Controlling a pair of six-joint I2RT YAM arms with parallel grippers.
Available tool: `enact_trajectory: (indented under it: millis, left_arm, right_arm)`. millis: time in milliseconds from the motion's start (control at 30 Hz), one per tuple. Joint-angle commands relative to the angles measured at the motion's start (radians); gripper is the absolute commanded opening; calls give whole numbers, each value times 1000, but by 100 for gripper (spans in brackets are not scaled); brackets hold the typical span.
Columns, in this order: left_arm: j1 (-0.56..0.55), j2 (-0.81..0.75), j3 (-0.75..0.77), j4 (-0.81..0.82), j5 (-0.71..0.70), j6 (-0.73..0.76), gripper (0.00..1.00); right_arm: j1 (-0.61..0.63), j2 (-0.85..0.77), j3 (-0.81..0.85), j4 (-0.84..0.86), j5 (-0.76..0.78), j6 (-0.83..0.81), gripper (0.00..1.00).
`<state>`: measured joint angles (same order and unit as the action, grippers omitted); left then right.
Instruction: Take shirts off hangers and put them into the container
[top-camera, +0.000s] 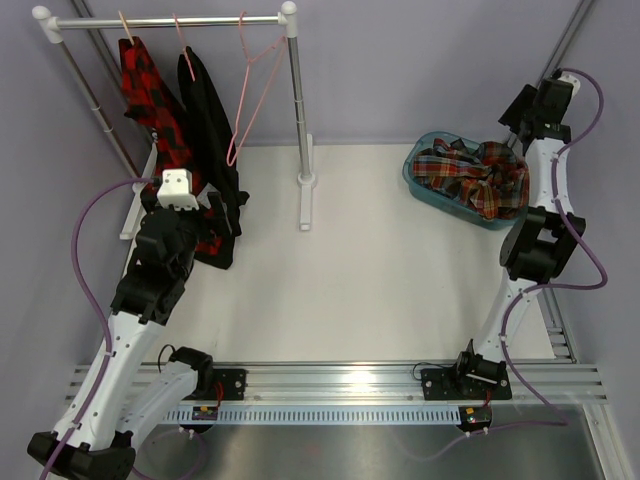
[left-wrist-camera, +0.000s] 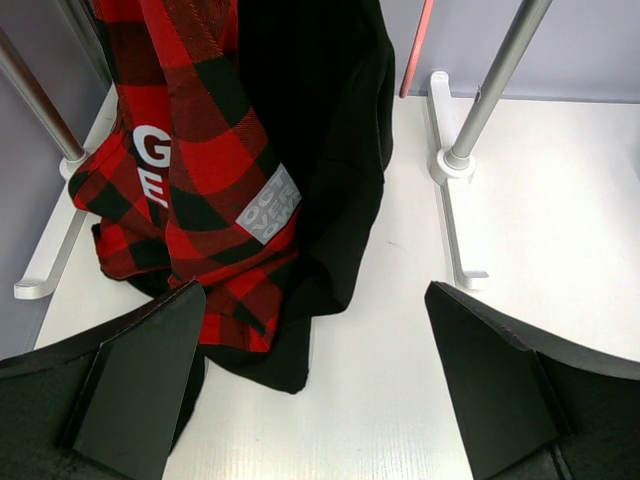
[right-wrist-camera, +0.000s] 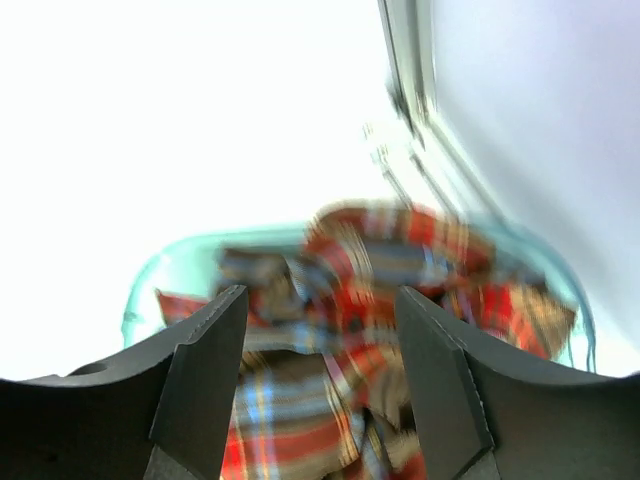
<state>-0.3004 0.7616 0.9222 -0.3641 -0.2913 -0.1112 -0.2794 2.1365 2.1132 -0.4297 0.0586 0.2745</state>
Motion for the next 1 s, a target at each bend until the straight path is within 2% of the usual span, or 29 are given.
enact_trajectory:
  millis: [0,133,400,967]
  left_arm:
    - [4,4,-5,59,0,-8,99]
    - [4,8,-6,59,-6,-5,99]
    - [4,18,-5,59,-2,-4,99]
    - [4,-11,-3,59,17,-13,99]
  right_arm:
    - [9,42,94,74,-3,-47,69]
    - [9,173,209,52,-22,-86,70]
    - [9,275,243,39,-89,-110,70]
    - [22,207,88,-128,-134,-77,67]
